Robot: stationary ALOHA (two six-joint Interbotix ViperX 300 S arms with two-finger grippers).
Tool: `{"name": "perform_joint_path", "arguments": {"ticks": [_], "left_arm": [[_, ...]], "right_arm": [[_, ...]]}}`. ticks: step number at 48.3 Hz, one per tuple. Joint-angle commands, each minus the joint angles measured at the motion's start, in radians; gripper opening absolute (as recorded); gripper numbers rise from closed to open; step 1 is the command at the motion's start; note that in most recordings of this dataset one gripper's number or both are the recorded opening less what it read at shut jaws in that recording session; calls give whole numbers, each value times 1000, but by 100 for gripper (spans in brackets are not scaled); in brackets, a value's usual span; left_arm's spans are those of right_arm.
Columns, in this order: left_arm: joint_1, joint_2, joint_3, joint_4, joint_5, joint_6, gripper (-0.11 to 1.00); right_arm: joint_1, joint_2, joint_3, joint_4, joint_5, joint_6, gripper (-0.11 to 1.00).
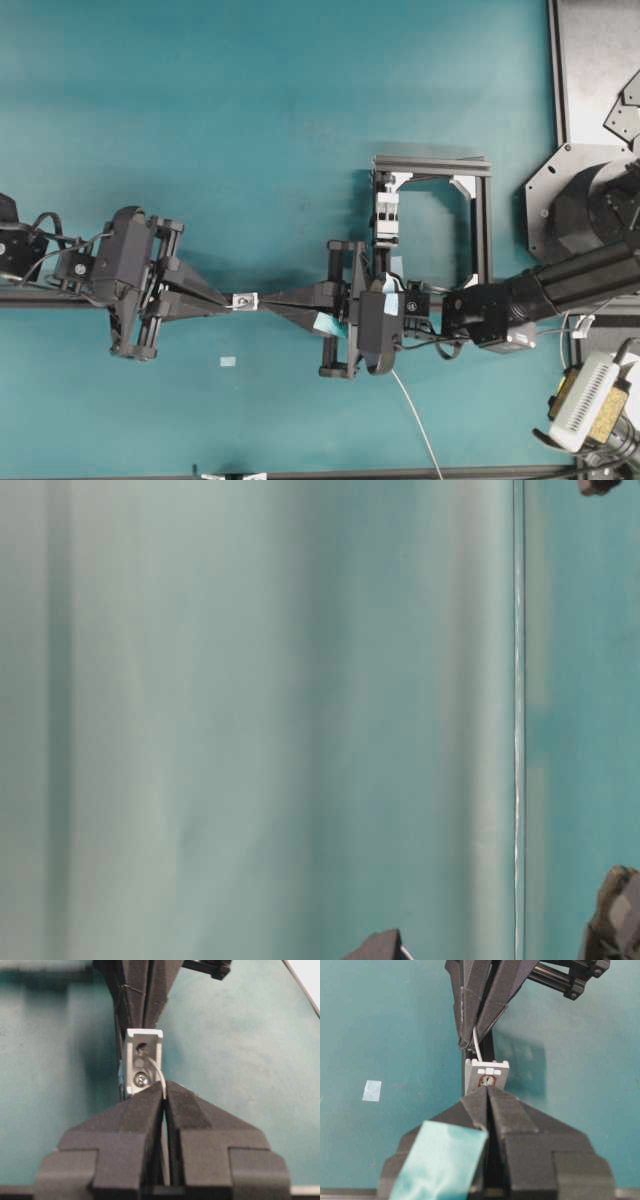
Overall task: Insert the wire into the hole on the right side and pull it with the left arm.
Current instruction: 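Grasp the protruding wire tip with the left gripper beside the bracket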
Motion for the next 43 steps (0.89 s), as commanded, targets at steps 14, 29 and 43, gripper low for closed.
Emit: {"name": "perform_joint_path", "arguments": {"ticks": [14, 29, 43], "left_arm": [[-5, -35, -6, 5, -5, 2, -10], [-5, -35, -6, 5, -5, 2, -10], [-5, -35, -3, 5, -5, 3, -10]], "right_arm": [[-5, -15, -6, 3, 5, 5, 3], [-5, -17, -9, 6, 5, 5, 3], [-5, -52, 2, 3, 5, 5, 71]]}}
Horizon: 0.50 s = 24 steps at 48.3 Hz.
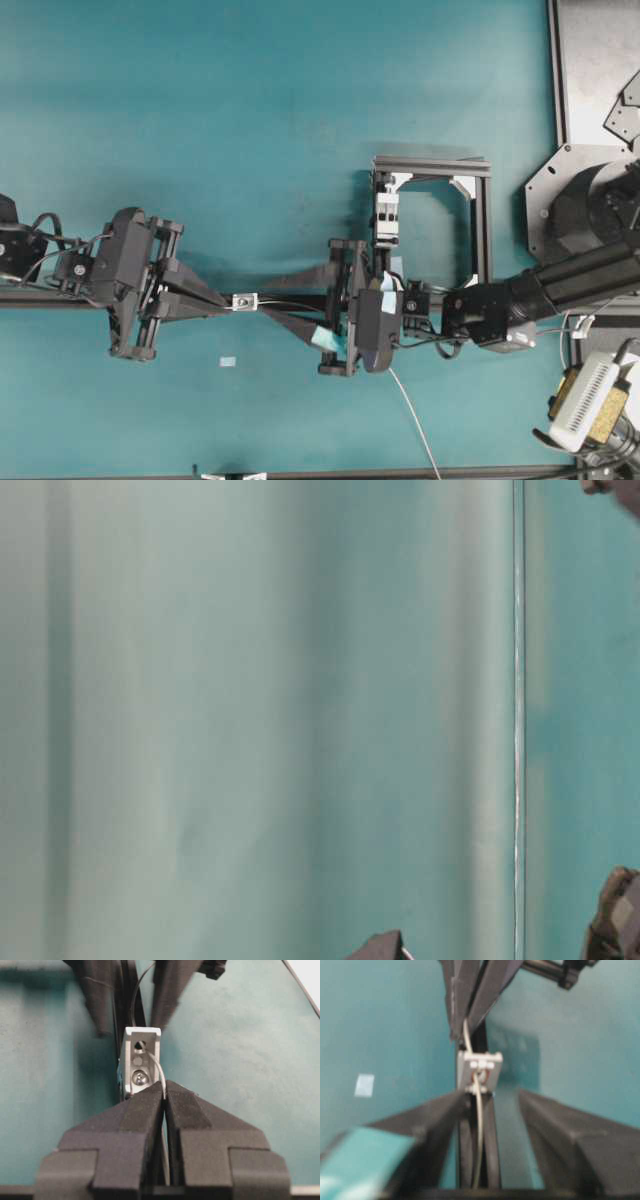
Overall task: Insert the wire into the hole on the right side and pull it with the left arm.
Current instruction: 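Grasp the protruding wire tip with the left gripper beside the bracket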
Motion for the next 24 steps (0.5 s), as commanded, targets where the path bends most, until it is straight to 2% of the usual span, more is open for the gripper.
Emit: {"name": "perform_joint_path", "arguments": {"ticks": [1, 3, 14, 24], "left_arm": [[-3, -37, -5, 3, -6, 2, -10], [-3, -38, -3, 3, -6, 2, -10], [-3, -48, 15, 3, -5, 3, -10], [-5, -114, 60, 5, 28, 5, -10]], "right_arm": [[-2, -46, 0, -3, -5, 2, 77], [-2, -49, 2, -3, -5, 2, 84], [-2, -52, 5, -3, -3, 2, 84], [0, -52, 6, -3, 0, 2, 83]]}}
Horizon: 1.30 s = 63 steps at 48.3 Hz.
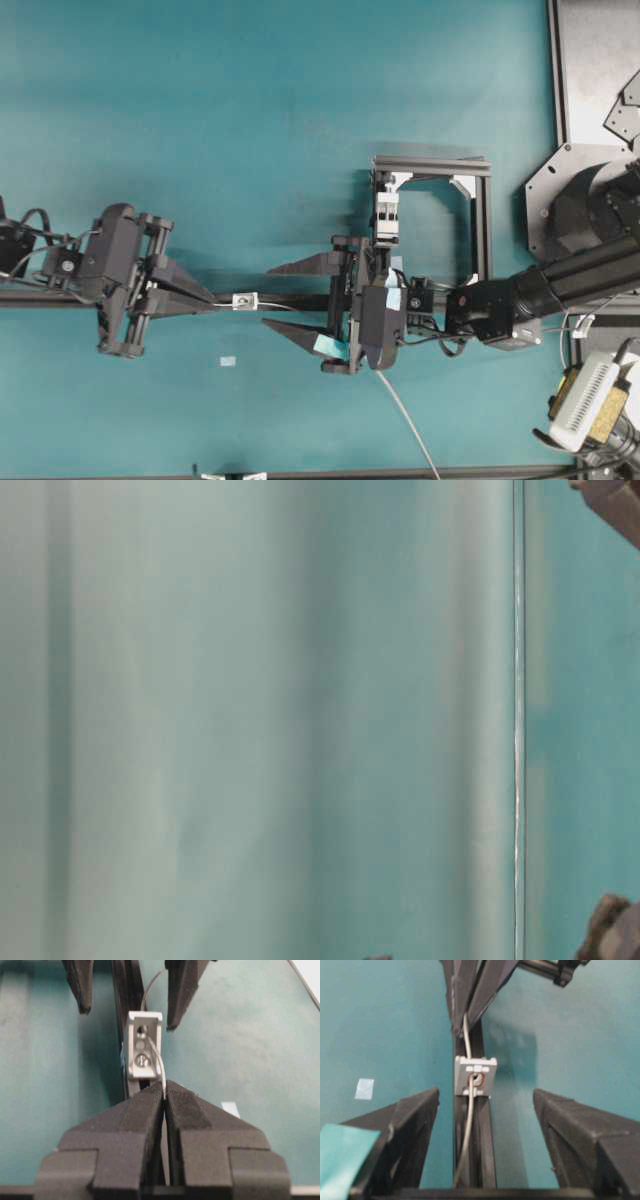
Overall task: Insert the wire into the hole on the right side and pull it with the left arm.
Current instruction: 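Pull the wire leftward through the hole with the left gripper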
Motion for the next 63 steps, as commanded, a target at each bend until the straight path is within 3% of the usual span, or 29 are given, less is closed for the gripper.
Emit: {"name": "perform_joint_path", "arguments": {"ticks": [1, 17, 38, 63], "left_arm": [[-5, -67, 12, 8, 15, 2, -10], [-5, -178, 98, 12, 100, 2, -10], [-58, -295, 230, 14, 106, -2, -10], [-75, -301, 279, 12, 130, -8, -10]], "right_arm": [[0, -37, -6, -2, -3, 2, 83], [0, -37, -5, -3, 3, 2, 83], [0, -37, -5, -2, 2, 2, 83], [0, -37, -6, -2, 3, 5, 83]]}}
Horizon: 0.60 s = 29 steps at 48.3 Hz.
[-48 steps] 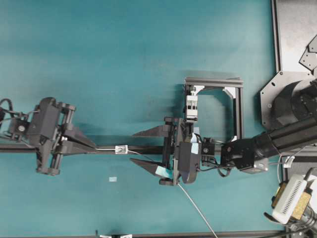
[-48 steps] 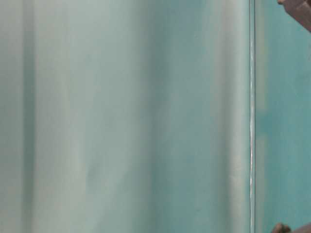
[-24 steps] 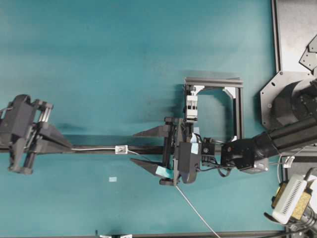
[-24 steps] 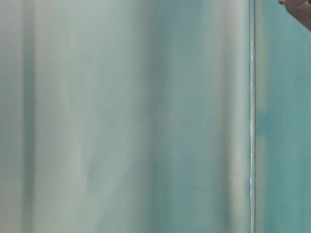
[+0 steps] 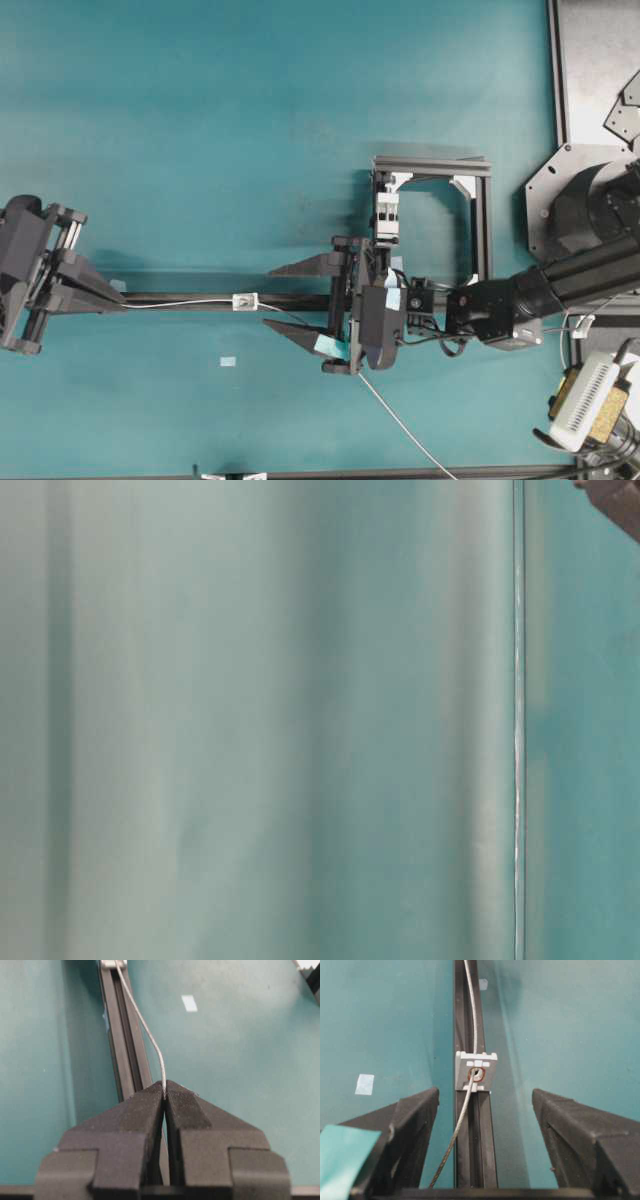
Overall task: Insert the wire into the hole on the right side and pull it with the left arm.
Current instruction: 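Pull the wire leftward through the hole with the left gripper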
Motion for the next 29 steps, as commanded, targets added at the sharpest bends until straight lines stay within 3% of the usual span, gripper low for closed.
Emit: {"name": "perform_joint_path", "arguments": {"ticks": [1, 29], "left_arm": [[-6, -17, -2, 5, 5, 2, -10], [26, -23, -23, -2, 69, -44, -9]], "right_arm": [[0, -37, -8, -2, -3, 2, 83], [0, -37, -12, -2, -5, 2, 83]]}}
